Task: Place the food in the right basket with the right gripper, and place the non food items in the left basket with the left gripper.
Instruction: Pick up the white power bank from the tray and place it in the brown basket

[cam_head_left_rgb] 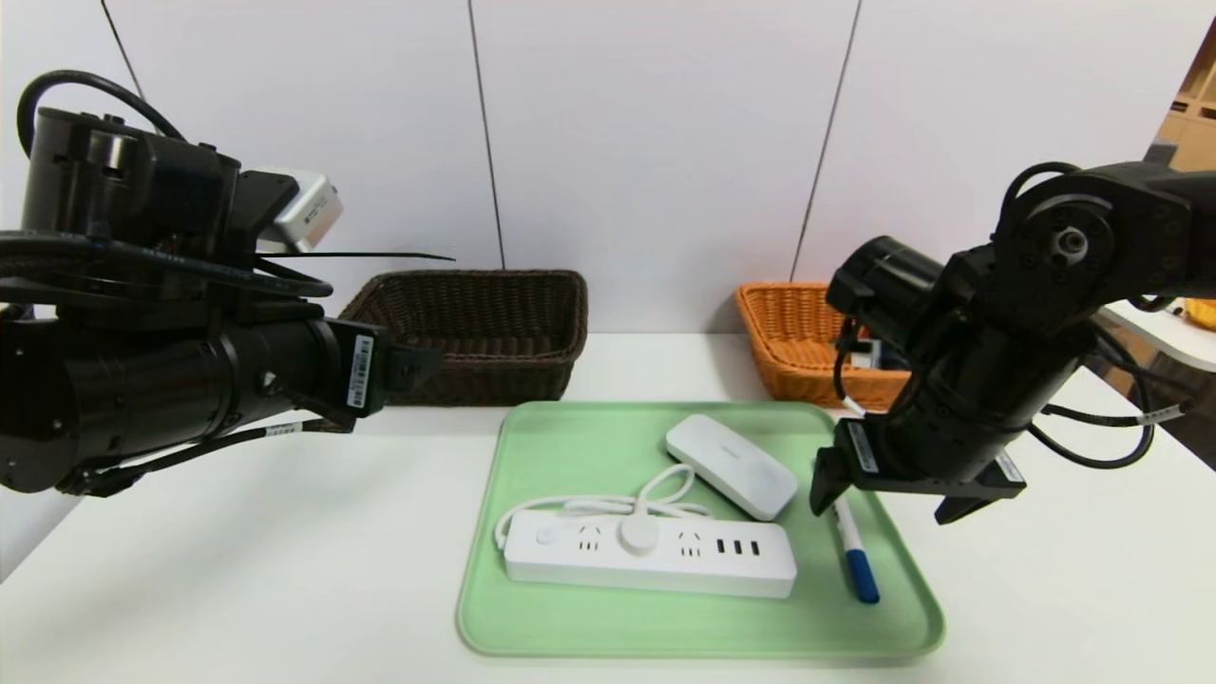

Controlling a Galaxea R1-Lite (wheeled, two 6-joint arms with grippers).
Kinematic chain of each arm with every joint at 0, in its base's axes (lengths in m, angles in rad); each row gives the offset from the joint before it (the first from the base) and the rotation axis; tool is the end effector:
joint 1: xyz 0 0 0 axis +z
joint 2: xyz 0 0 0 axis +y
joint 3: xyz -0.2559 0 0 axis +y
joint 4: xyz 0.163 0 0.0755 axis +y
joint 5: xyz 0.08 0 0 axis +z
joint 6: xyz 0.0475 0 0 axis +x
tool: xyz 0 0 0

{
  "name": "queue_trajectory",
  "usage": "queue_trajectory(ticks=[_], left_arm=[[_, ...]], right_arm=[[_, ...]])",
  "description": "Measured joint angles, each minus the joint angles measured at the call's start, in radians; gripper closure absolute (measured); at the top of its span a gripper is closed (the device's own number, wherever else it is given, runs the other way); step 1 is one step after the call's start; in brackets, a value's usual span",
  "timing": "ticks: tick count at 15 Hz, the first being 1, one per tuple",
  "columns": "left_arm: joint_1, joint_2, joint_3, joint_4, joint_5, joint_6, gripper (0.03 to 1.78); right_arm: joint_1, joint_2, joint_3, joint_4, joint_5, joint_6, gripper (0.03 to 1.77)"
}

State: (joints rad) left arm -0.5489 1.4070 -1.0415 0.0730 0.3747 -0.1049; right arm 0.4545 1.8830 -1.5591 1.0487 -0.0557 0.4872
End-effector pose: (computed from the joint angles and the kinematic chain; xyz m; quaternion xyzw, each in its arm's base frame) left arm 0.2223 -0.1156 0.2120 0.0458 0.1989 -0.0746 0.9761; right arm 0.2548 0.1215 0.1383 0.0277 0.6320 0.0008 0.7744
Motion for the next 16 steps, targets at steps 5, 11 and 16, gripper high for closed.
queue_trajectory(ticks=[5,11,16], left_arm=[[0.001,-0.008,0.000,0.000,0.004,0.001,0.12],[0.002,-0.023,0.003,0.007,0.005,0.000,0.12],[0.003,-0.031,0.005,0.008,0.007,0.000,0.12]], right_arm=[[0.037,0.030,0.003,0.014,-0.005,0.038,0.10],[0.058,0.061,0.000,0.013,-0.007,0.064,0.10],[0.057,0.070,-0.001,0.013,-0.010,0.093,0.10]])
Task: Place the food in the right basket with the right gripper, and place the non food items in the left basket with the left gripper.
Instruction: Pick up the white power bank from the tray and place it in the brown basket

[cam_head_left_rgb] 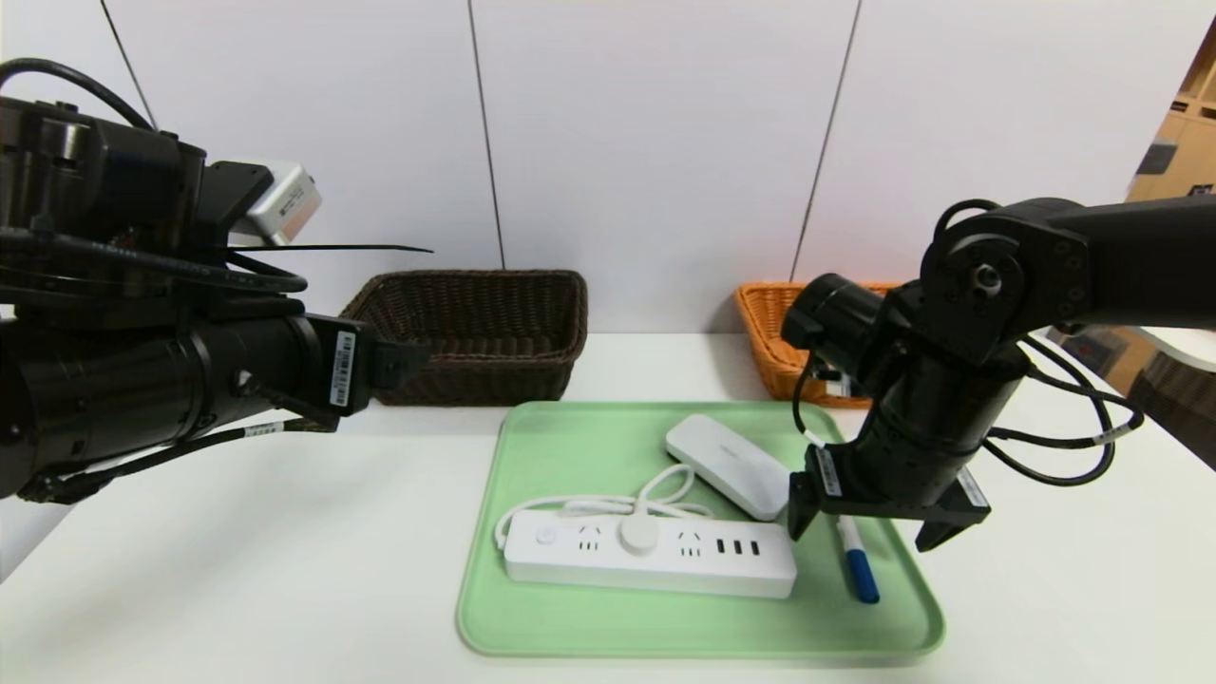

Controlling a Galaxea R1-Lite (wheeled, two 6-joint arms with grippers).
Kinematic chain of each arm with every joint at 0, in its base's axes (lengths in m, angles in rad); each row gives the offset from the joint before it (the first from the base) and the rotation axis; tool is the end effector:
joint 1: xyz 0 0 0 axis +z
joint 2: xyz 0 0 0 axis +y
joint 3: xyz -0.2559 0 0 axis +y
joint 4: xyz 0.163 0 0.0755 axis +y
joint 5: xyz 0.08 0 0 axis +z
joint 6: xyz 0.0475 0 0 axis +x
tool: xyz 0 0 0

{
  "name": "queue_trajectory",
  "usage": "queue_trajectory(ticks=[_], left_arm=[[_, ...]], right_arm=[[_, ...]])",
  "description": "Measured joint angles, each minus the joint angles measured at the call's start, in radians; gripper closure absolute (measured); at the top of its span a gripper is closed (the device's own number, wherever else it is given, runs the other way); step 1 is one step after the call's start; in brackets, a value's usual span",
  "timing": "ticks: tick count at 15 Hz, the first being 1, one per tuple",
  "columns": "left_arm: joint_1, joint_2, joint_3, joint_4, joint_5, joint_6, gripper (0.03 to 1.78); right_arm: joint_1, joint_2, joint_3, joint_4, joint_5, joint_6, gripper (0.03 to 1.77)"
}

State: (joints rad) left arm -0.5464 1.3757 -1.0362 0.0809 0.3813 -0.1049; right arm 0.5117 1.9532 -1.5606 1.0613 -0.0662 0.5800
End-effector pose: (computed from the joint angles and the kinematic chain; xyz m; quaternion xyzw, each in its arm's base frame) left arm 0.2164 -0.1109 0.2173 0.0421 0.1906 -0.0707 0.9782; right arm 0.2542 0.1392 0.1183 0.0269 0.6576 -0.0240 0.7525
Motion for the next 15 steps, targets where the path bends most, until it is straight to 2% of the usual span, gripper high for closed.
queue_trajectory(ticks=[8,10,12,15], left_arm=[[0.000,-0.002,0.001,-0.001,0.000,0.000,0.12],[0.001,-0.002,0.001,-0.001,0.000,0.001,0.12],[0.002,-0.003,0.001,-0.001,0.000,0.000,0.12],[0.003,-0.003,0.001,-0.001,0.000,0.001,0.12]], right_arm=[[0.005,0.047,-0.087,-0.003,-0.033,0.053,0.10],[0.029,0.045,-0.123,-0.004,-0.044,0.050,0.10],[0.057,0.022,-0.145,-0.011,-0.055,0.000,0.10],[0.067,-0.021,-0.150,-0.060,-0.056,-0.185,0.10]])
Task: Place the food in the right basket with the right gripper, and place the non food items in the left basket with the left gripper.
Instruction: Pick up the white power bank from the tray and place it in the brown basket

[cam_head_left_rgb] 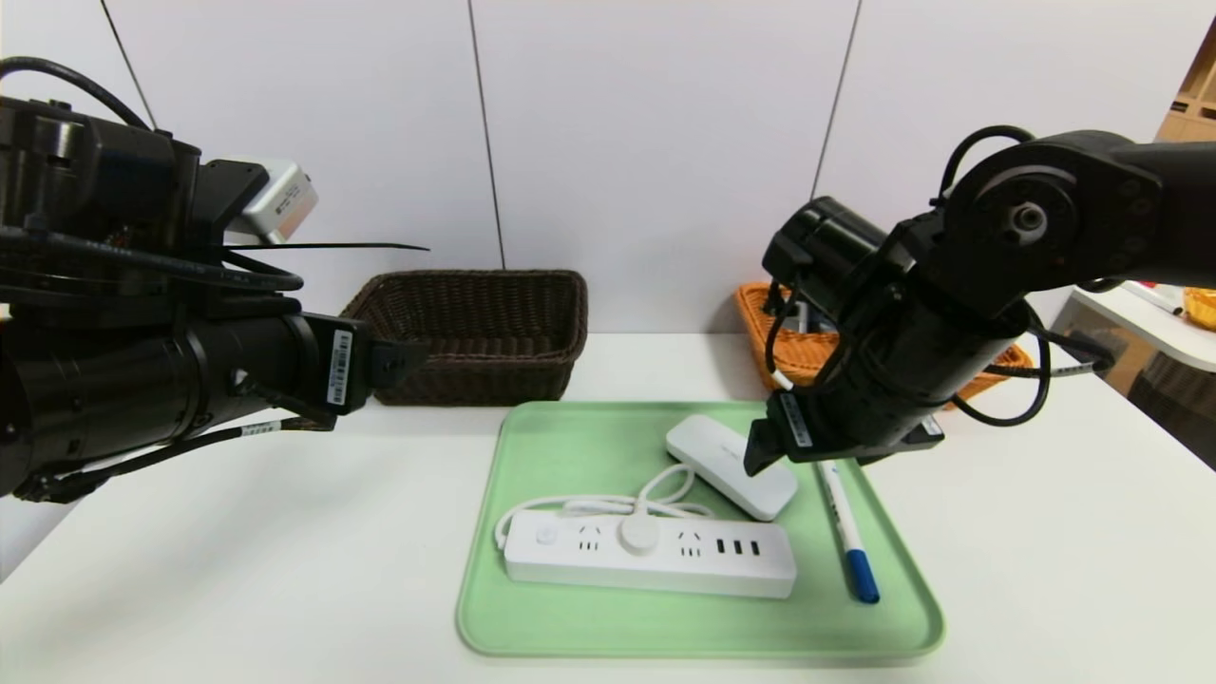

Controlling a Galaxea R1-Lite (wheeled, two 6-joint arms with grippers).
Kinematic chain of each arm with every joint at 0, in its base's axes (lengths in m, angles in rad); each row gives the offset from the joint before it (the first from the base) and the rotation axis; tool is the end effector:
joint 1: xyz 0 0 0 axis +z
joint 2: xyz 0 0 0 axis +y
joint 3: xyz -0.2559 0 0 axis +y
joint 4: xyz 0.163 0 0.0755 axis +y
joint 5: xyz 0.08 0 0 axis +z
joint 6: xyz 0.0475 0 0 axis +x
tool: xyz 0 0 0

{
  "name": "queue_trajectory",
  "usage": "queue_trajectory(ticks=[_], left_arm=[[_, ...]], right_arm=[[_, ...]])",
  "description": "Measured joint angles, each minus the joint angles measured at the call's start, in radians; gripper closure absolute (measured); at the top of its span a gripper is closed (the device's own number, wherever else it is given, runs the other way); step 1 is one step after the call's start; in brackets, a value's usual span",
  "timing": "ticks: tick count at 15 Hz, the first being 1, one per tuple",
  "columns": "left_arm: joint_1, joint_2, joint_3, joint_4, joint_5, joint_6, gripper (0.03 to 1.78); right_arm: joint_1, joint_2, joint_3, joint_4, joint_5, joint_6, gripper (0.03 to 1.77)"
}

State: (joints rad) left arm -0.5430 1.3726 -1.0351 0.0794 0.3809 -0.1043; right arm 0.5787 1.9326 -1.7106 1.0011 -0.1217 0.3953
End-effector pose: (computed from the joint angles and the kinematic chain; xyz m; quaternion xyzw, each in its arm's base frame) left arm 0.2162 -0.1099 0.2179 0.0413 0.1891 -0.0694 0.9786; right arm 0.2623 0.1645 0.1576 -0.0365 0.5652 0.0760 0.8206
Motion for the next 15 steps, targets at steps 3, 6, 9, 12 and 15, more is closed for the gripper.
queue_trajectory(ticks=[3,6,9,12,15], left_arm=[[0.003,-0.003,0.000,0.000,0.000,-0.001,0.12],[0.006,-0.009,0.000,0.000,0.000,-0.001,0.12],[0.006,-0.015,0.004,0.000,0.000,-0.007,0.12],[0.006,-0.023,0.006,0.000,0.000,-0.013,0.12],[0.006,-0.031,0.012,0.000,-0.002,-0.034,0.12]], right_arm=[[-0.015,-0.021,0.012,-0.080,0.024,-0.199,0.10],[-0.021,-0.019,0.050,-0.173,0.050,-0.294,0.10],[-0.026,0.002,0.076,-0.235,0.108,-0.315,0.10],[-0.039,0.015,0.103,-0.303,0.163,-0.364,0.10],[-0.060,0.016,0.120,-0.300,0.196,-0.401,0.10]])
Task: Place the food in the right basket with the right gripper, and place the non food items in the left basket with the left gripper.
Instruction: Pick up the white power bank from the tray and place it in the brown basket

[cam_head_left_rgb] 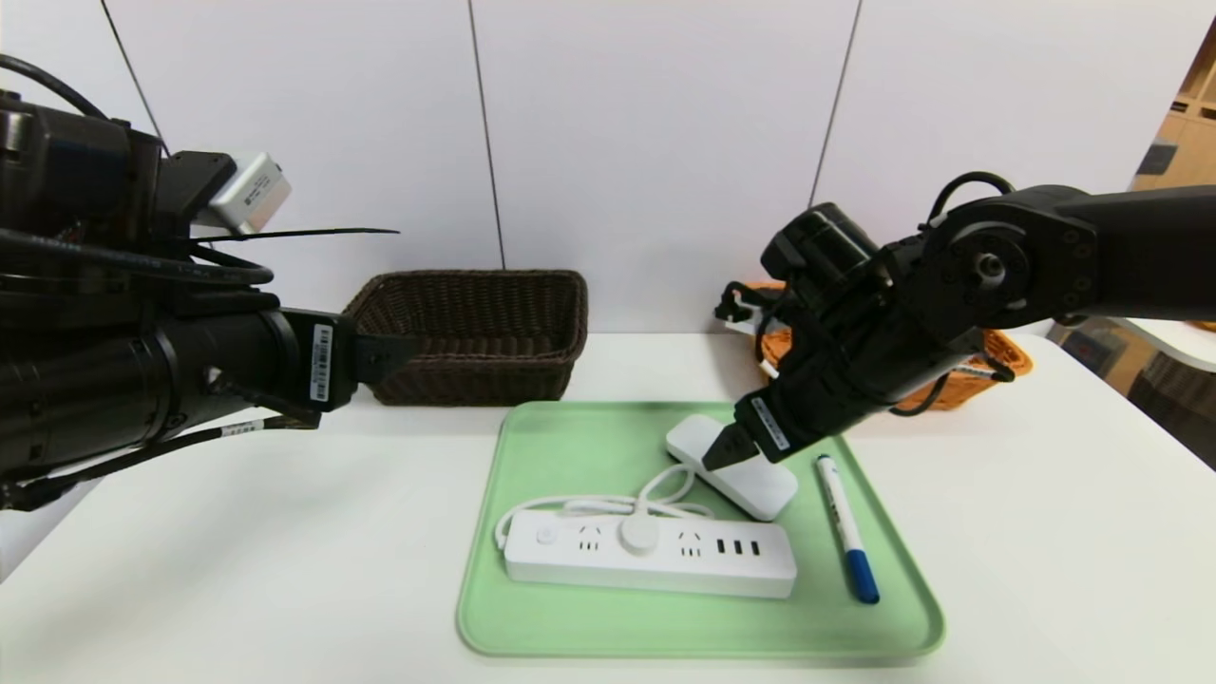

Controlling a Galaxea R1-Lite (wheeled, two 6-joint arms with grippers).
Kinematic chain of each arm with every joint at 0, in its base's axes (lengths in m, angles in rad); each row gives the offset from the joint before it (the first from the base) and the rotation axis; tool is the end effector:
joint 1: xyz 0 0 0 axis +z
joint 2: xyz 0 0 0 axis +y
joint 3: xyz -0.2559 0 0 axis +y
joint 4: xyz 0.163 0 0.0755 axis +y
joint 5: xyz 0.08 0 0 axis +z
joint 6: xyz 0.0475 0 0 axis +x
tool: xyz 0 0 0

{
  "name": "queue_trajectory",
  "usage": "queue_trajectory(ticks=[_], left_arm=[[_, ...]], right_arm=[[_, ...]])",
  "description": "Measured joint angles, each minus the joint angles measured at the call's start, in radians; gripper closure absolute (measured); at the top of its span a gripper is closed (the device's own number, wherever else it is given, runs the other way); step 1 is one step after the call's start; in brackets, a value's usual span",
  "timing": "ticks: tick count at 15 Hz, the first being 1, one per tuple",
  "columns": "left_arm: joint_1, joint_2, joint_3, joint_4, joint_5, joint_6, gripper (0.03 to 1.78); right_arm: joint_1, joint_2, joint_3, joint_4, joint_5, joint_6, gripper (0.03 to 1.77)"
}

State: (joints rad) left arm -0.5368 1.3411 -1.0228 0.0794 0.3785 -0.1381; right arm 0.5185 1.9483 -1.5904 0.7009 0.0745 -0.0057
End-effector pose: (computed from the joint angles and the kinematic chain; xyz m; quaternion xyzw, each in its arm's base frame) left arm 0.2106 -0.1049 0.2218 0.0197 0.1821 -0.0651 0.9809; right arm 0.2900 0.1695 0.1405 -0.1135 0.4919 0.2536 0.8251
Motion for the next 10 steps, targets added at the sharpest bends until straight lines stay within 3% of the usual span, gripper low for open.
queue_trajectory(ticks=[10], left_arm=[[-0.004,-0.004,0.009,0.000,-0.004,-0.005,0.12]], right_arm=[[-0.013,0.009,0.026,-0.042,0.013,-0.034,0.10]])
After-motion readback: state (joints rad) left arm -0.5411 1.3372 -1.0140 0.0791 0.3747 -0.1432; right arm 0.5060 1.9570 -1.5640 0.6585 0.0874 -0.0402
